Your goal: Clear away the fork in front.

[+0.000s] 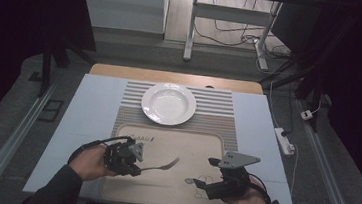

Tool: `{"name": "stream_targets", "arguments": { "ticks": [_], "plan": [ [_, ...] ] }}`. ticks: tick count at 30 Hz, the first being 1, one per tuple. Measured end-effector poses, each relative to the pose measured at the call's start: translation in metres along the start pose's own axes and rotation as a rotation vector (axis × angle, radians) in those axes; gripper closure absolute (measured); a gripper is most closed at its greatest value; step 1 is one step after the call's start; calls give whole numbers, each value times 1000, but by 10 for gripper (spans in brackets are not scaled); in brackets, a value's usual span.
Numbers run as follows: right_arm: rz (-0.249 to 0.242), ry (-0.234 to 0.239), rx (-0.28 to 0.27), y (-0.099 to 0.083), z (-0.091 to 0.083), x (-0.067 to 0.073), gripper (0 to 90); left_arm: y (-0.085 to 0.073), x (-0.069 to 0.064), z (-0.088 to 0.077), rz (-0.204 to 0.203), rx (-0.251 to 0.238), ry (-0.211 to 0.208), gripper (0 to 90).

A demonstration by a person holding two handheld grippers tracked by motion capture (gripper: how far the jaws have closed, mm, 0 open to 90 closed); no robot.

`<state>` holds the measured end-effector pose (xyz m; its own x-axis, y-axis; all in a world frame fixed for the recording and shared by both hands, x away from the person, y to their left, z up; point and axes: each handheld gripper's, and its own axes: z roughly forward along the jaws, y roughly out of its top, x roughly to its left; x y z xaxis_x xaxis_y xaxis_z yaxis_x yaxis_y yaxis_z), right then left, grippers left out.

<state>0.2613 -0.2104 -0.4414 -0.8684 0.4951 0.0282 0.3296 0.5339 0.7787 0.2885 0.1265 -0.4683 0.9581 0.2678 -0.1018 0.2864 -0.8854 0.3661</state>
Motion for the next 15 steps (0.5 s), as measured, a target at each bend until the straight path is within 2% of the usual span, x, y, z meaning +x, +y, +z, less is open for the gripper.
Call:
{"name": "stream_targets", "arguments": {
  "ticks": [4,5,6,13,15],
  "plan": [
    [40,-35,-4,-9,-8,1,117,-4,0,-3,-134,-1,30,868],
    [47,-47,-4,-12,-10,1,110,-6,0,-4,-178,-8,43,868],
    [56,-52,-7,-14,-13,1,105,-8,0,-5,-206,-11,41,868],
    [84,-103,1,-27,-26,0,98,-27,2,-4,-448,-35,73,868],
    [81,-114,7,-31,-30,1,98,-31,2,-4,-492,-45,78,868]
  ]
}}
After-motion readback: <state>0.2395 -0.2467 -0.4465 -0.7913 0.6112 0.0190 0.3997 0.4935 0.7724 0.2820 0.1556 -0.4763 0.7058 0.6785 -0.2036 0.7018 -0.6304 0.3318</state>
